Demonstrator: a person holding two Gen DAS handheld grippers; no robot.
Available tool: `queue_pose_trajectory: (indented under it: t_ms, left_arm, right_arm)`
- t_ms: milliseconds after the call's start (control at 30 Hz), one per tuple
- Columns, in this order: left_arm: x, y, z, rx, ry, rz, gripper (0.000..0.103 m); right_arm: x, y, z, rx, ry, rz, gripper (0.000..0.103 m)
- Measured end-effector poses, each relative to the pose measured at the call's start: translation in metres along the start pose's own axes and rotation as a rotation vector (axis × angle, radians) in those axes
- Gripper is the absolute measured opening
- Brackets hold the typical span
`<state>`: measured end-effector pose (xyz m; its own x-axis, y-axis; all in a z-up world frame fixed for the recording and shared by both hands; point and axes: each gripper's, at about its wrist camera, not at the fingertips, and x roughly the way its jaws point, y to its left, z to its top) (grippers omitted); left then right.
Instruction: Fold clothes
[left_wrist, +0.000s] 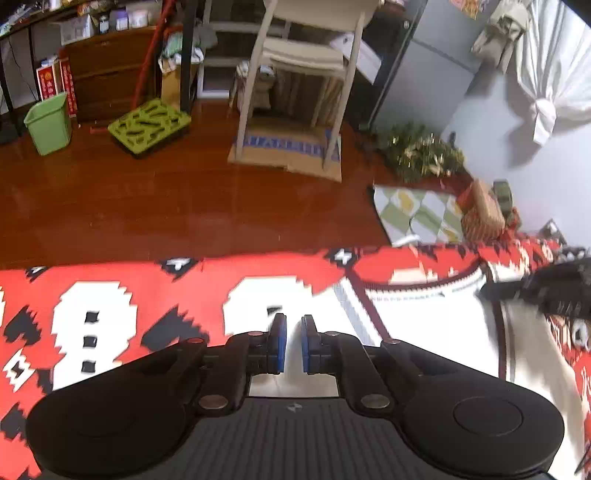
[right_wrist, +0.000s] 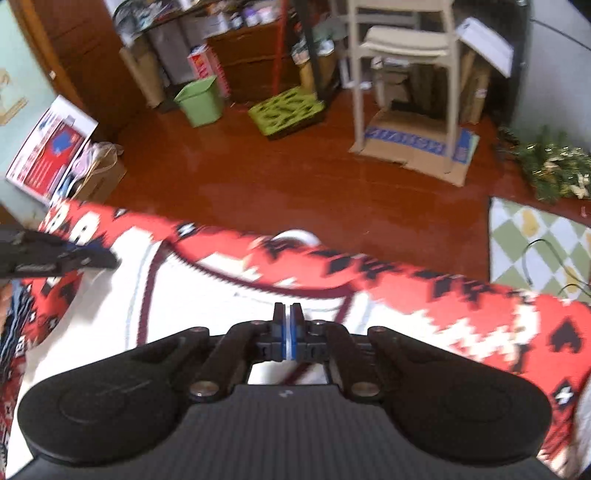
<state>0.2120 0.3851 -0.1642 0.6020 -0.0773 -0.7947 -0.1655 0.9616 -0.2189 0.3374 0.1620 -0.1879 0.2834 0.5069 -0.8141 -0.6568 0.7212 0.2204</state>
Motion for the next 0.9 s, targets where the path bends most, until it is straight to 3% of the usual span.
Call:
queue_pose_trajectory:
  t_ms: [167,267,300,433,600,800,900]
  left_arm:
    - [0.014,0.003,0.009,-0.022,-0.028,0.034,0.008]
    - [0.007,0.002,0.016,-0.074,-0.060,0.002,0.008]
    - [0.001,-0.001,0.017,-0.072,-0.070,-0.024,0.008]
    - [-0.021,-0.028,0.011,0.010,-0.060,-0.139,0.008]
    - [-0.021,-0.069,-0.012,0.129,0.039,-0.207,0.008]
    - [0.003,-0.080,-0.010,0.174,0.027,-0.136,0.006]
    - [0.015,-0.084,-0.009,0.195,0.019,-0.098,0.005]
  right_arm:
    - [0.019,0.019,0.001,-0.003,0.003,-0.010,0.002]
    - [0.028,0.024,0.011,0.009,-0.003,-0.050,0.000]
    - [0.029,0.025,0.014,0.016,-0.005,-0.059,0.004]
    - [0.007,0.029,0.017,0.008,-0.036,0.001,0.004]
    - [-0.018,0.036,-0.007,-0.020,0.034,0.034,0.004]
    - [-0.014,0.054,-0.037,-0.093,0.074,0.036,0.006]
    - [-0.006,0.058,-0.033,-0.101,0.044,0.019,0.005]
